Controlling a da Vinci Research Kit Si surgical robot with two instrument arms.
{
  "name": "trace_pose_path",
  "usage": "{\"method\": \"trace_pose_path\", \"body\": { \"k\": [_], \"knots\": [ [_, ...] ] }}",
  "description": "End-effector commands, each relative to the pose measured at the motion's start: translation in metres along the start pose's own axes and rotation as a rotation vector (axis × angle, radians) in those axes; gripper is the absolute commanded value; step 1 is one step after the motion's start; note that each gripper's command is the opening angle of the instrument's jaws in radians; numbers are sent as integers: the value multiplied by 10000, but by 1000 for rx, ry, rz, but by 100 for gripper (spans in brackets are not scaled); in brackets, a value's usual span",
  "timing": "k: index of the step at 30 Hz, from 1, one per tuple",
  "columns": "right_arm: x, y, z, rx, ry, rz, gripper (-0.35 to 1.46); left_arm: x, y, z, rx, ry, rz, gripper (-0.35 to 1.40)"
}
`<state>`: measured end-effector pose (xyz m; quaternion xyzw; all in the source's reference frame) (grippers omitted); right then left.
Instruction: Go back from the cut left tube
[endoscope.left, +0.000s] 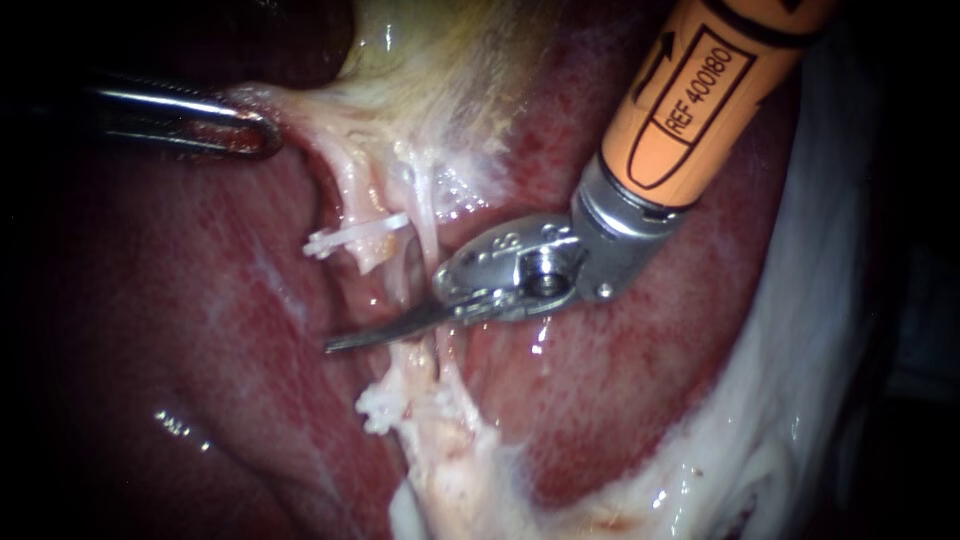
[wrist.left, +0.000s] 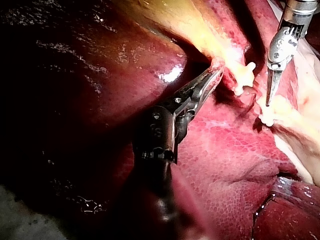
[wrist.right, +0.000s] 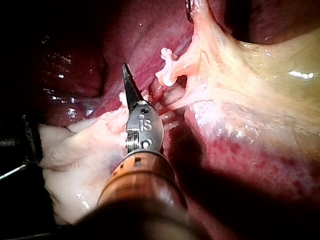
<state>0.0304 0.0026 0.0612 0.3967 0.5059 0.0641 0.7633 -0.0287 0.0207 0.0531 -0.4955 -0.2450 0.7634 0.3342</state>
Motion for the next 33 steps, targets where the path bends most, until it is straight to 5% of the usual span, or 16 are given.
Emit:
{"method": "trace_pose_path", "body": {
  "k": [1, 7, 10, 12, 13, 24, 27, 33],
  "knots": [
    [0, 0, 0, 0, 0, 0, -35, 0, 0, 0, 0, 0, 0, -35],
    [-2, -1, 1, 23, 1, 4, -35, 0, 0, 0, 0, 0, 0, -35],
    [-1, 1, 4, 10, 6, 15, 83, 0, 0, 0, 0, 0, 0, -35],
    [1, 4, 7, -32, 21, 22, 130, 0, 0, 0, 0, 0, 0, -35],
    [2, 5, 9, -54, 32, 23, 138, 0, 0, 0, 0, 0, 0, -35],
    [-2, -1, 2, -73, 58, 33, 143, 0, 0, 0, 0, 0, 0, -35],
    [-12, -13, -13, -146, 73, 35, 143, -1, -1, 0, -1, 0, 1, -35],
    [-38, -48, -57, -437, 102, -37, 145, -2, -2, 0, -1, 0, 2, -35]
  ]
}}
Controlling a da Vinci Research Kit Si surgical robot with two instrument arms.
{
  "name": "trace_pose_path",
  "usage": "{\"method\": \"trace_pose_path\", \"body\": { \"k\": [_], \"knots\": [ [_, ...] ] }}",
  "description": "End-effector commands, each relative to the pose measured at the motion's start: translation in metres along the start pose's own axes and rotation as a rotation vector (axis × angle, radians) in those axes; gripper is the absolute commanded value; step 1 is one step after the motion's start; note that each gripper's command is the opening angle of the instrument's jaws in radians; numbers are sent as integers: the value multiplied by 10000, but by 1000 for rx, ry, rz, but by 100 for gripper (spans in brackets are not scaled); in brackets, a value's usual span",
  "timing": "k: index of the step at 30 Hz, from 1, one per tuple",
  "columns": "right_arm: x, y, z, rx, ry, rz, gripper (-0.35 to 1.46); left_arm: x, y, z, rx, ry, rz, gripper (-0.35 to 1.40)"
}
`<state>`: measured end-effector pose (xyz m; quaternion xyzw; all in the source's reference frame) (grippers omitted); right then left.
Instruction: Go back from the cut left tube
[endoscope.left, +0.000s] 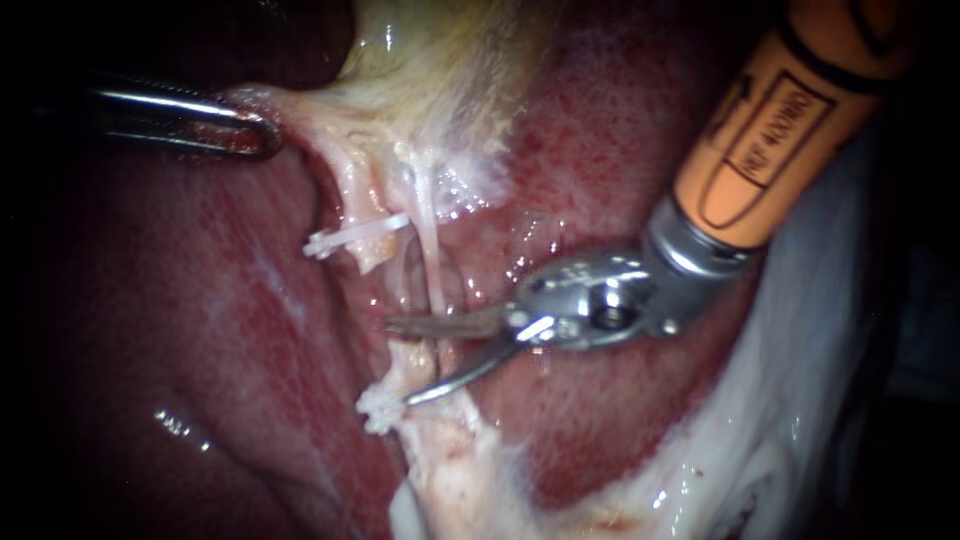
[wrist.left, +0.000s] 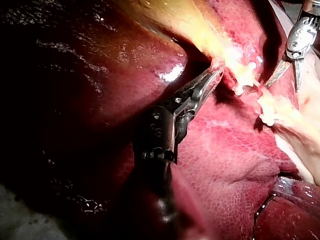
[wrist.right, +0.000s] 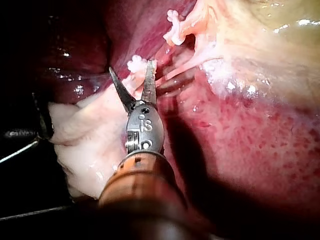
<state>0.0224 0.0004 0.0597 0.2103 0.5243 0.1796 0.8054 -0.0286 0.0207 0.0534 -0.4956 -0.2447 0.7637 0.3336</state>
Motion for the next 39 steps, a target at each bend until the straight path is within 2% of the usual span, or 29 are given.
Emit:
{"method": "trace_pose_path", "body": {
  "k": [1, 3, 7, 12, 16, 19, 22, 25, 31, 34, 39],
  "knots": [
    [-3, -1, -12, -41, -4, -63, 145, 0, 0, 0, -1, 0, 0, -35],
    [-10, -2, -30, -97, -14, -126, 145, 0, 0, 0, -1, 0, 0, -35],
    [-21, -2, -72, -173, -45, -182, 145, 0, 0, 0, 0, 0, 0, -35],
    [-16, 12, -105, -221, -105, -178, 145, -1, 0, 0, 0, 0, 1, -35],
    [-12, 19, -117, -230, -139, -167, 145, -1, 0, 1, 0, 0, 1, -35],
    [-13, 20, -118, -211, -139, -149, 145, -2, 1, 2, 1, 1, 1, -35],
    [-13, 20, -118, -155, -132, -152, 145, -4, 1, 4, 3, 1, 2, -35],
    [-13, 20, -118, -150, -131, -152, 145, -7, 2, 8, 6, 2, 4, -35],
    [-13, 20, -118, -150, -132, -152, 145, -19, 2, 24, 1, 4, 11, -35],
    [-13, 20, -118, -150, -132, -152, 145, -27, 2, 36, -4, -10, 23, -35],
    [-13, 20, -118, -150, -132, -152, 145, -40, 2, 53, -16, -28, 13, -35]
  ]
}}
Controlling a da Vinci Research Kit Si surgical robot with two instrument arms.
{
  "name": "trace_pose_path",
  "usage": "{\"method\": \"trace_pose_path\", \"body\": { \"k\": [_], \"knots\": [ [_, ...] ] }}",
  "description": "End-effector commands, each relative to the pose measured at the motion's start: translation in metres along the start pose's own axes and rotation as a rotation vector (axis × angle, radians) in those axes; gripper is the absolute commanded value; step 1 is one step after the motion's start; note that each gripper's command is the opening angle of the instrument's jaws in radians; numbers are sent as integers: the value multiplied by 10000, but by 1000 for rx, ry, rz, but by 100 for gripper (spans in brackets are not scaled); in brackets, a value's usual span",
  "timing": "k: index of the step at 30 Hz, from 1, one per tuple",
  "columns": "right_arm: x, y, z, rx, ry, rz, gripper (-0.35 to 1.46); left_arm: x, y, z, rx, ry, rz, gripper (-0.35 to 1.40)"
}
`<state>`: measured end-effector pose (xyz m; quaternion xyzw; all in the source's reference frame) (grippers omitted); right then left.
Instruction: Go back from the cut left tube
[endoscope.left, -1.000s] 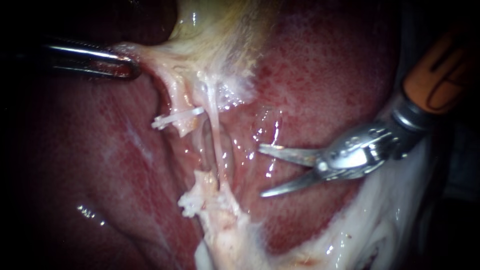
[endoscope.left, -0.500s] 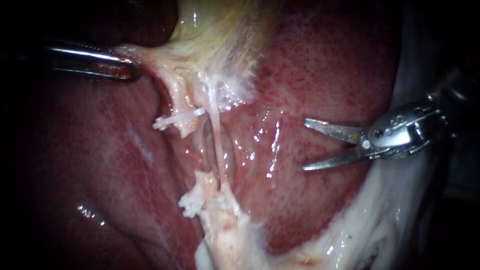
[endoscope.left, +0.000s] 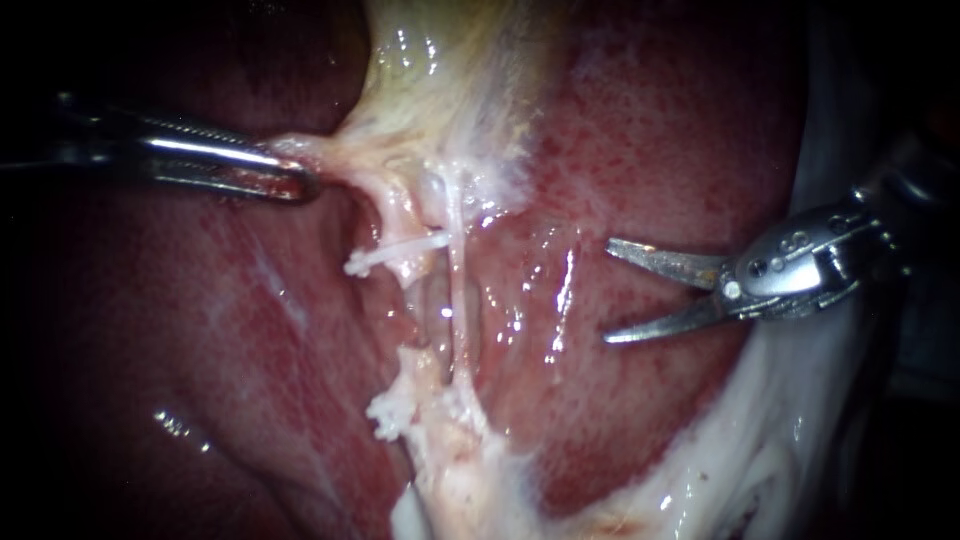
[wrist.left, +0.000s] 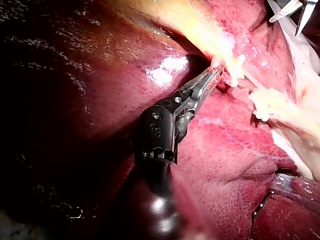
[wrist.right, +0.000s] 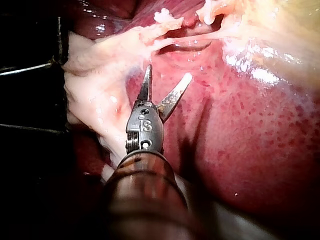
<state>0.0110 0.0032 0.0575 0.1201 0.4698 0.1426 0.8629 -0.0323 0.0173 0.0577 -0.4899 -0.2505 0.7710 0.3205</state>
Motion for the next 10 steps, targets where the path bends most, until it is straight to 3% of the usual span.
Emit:
{"method": "trace_pose_path", "body": {
  "k": [1, 10],
  "knots": [
    [0, 0, 0, 0, 0, 0, 145, -2, 0, 2, -1, -5, -2, -35],
    [0, 0, 0, 0, 0, -6, 145, 0, 0, 0, -7, -6, -2, -35]
  ]
}}
